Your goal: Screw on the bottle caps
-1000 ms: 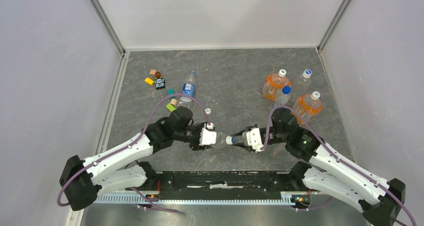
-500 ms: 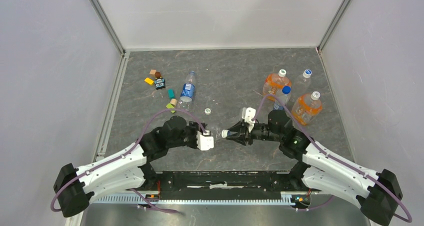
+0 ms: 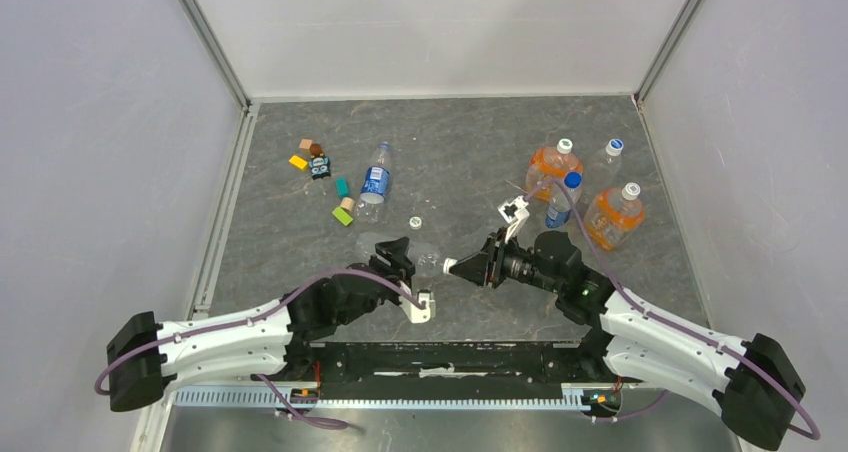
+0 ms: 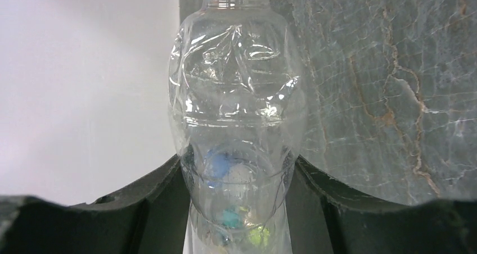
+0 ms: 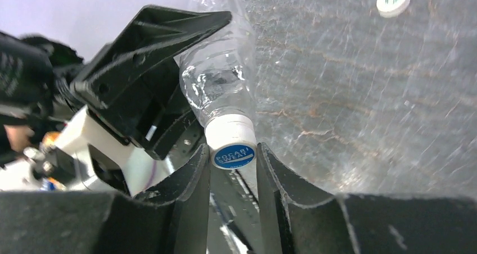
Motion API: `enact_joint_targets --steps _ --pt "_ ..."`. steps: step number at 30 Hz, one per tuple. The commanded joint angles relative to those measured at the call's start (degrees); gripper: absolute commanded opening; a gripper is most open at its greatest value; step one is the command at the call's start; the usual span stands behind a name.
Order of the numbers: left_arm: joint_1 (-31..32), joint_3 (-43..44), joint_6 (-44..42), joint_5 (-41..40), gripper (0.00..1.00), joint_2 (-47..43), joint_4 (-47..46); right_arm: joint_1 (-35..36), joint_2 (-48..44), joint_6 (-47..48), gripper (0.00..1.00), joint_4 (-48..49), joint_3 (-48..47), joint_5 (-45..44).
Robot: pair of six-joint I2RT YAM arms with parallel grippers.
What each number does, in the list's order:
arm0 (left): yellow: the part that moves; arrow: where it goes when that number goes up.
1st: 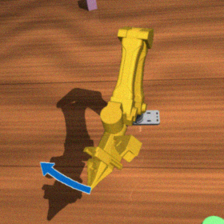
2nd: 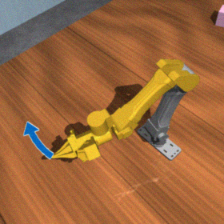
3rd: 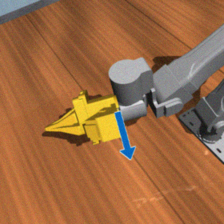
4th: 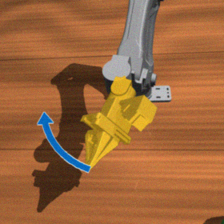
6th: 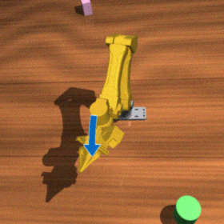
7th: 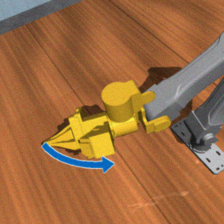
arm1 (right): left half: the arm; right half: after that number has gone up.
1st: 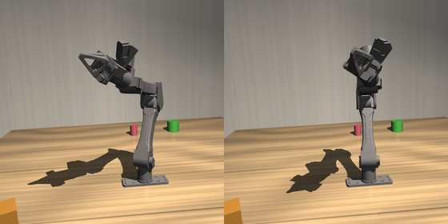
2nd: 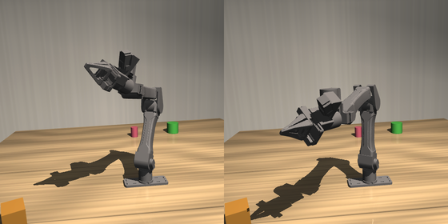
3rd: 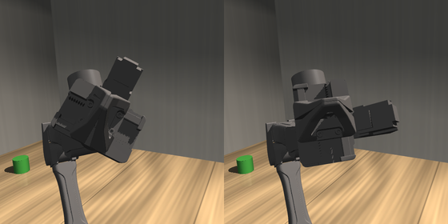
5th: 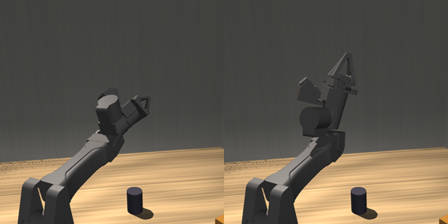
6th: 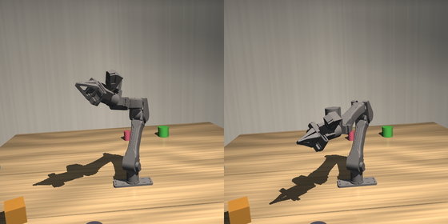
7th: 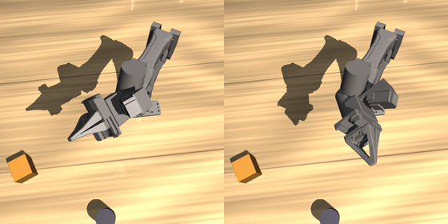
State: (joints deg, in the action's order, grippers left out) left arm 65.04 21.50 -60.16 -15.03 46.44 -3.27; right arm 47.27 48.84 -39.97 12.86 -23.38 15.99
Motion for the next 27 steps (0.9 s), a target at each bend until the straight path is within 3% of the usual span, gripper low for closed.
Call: enact_joint_targets --steps 1,4,8,12,14,17,22,27 --pt "4.0 -2.4 -11.8 -6.0 0.02 -0.2 -11.9 -0.5 -0.9 -22.0 0.0 4.5 3.0 -9.3" --pt "5.6 -4.2 -16.0 -8.8 0.02 0.5 -15.0 -0.6 -1.4 -25.8 0.0 5.7 3.4 -9.7" --pt "5.8 -2.9 -13.1 -10.6 0.02 1.0 -12.8 -0.5 -2.6 -17.8 0.0 4.6 1.5 -11.0" --pt "5.3 1.0 -4.7 -10.1 0.02 1.7 -5.3 -0.6 -5.1 0.5 0.28 4.0 -0.9 -9.2" --pt "3.7 3.5 -0.1 -6.5 0.02 2.1 0.2 -0.5 -7.1 12.0 0.44 4.8 -1.2 -5.3" --pt "0.3 7.1 6.2 1.4 0.02 3.1 7.0 -0.5 -10.8 30.1 0.55 4.4 -1.2 1.6" --pt "-6.6 12.2 13.7 14.6 0.02 4.9 14.0 -0.6 -16.7 54.0 0.61 -0.8 -1.4 12.9" --pt "-10.8 14.5 17.8 29.3 0.02 6.0 15.9 -0.5 -18.3 67.3 0.64 -9.1 -4.0 17.4"
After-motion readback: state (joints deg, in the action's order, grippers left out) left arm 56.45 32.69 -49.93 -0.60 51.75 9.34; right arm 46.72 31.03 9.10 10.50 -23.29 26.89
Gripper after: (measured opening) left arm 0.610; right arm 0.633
